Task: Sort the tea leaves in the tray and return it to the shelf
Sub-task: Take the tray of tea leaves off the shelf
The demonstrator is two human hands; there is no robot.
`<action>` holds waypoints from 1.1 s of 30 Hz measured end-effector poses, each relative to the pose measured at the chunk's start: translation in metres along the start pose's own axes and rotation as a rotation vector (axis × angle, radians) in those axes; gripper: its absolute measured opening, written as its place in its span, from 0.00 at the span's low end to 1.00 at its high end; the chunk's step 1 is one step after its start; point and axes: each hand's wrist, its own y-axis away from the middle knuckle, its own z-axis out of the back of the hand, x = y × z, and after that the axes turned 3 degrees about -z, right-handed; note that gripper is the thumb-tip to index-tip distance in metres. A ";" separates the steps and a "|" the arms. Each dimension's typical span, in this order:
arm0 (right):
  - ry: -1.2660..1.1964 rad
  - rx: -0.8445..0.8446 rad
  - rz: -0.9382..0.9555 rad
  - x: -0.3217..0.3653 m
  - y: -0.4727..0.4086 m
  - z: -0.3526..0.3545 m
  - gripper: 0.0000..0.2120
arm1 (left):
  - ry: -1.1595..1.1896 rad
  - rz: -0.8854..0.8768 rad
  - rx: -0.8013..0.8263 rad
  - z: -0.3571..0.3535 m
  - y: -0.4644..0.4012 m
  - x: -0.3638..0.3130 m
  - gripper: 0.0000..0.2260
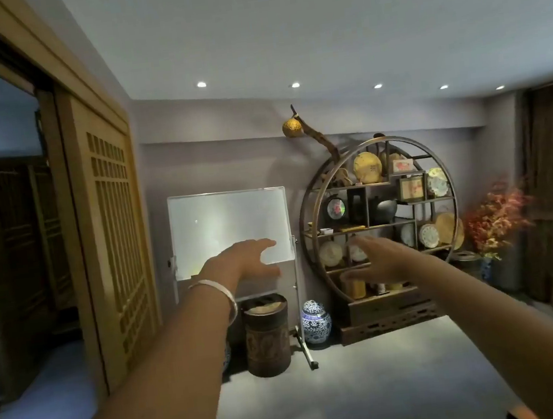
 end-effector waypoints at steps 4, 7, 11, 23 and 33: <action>0.025 -0.027 -0.052 -0.044 -0.058 0.003 0.40 | 0.019 -0.018 0.014 -0.013 -0.085 0.000 0.34; 0.036 -0.025 -0.081 -0.084 -0.106 -0.002 0.41 | 0.033 -0.049 0.004 -0.031 -0.155 -0.004 0.34; 0.060 0.003 -0.100 -0.134 -0.166 -0.009 0.43 | 0.039 -0.081 0.001 -0.049 -0.242 -0.002 0.33; 0.049 0.033 -0.180 -0.252 -0.331 -0.059 0.44 | 0.090 -0.147 0.048 -0.101 -0.466 0.033 0.33; 0.116 -0.047 -0.289 -0.371 -0.532 -0.091 0.40 | 0.098 -0.298 0.106 -0.144 -0.737 0.076 0.35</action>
